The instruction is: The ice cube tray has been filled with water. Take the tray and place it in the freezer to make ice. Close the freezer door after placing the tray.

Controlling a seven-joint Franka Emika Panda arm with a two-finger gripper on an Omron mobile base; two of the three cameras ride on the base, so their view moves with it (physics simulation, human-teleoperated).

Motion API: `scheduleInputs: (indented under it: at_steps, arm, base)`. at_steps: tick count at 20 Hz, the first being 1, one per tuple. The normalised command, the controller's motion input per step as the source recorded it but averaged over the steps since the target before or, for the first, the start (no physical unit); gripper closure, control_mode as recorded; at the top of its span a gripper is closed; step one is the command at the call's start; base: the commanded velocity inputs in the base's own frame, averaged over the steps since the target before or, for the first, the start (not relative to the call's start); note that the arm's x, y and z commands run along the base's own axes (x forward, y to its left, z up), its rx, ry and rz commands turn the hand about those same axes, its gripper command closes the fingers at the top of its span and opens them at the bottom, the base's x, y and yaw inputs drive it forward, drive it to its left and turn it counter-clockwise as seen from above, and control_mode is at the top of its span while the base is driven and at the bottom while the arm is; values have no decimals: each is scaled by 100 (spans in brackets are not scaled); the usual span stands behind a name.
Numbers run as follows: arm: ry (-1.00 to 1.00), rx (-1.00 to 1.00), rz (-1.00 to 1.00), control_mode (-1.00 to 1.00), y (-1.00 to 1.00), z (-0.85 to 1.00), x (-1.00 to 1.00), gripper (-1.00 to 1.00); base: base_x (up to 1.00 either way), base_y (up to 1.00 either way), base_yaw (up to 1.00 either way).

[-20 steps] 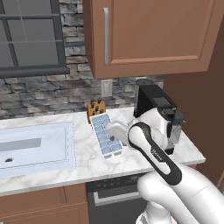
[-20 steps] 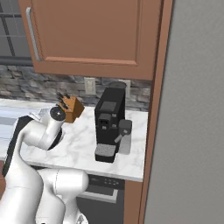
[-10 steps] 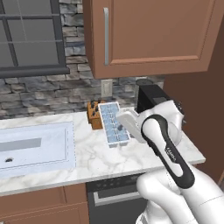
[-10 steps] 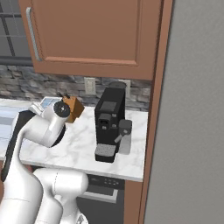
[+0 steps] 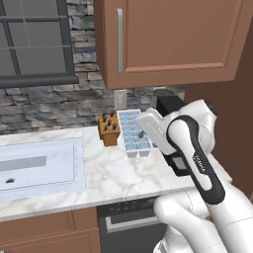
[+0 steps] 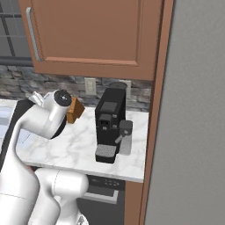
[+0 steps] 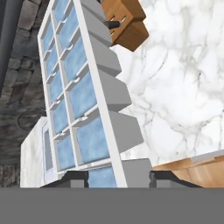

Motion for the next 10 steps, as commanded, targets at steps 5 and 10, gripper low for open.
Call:
scheduleInputs:
  at_steps: [5,10]
  arm:
    - [0,0,0,-100,0,0,0,100]
    - [0,0,0,-100,0,0,-1,100]
  base:
    - [0,0,0]
    - [0,0,0]
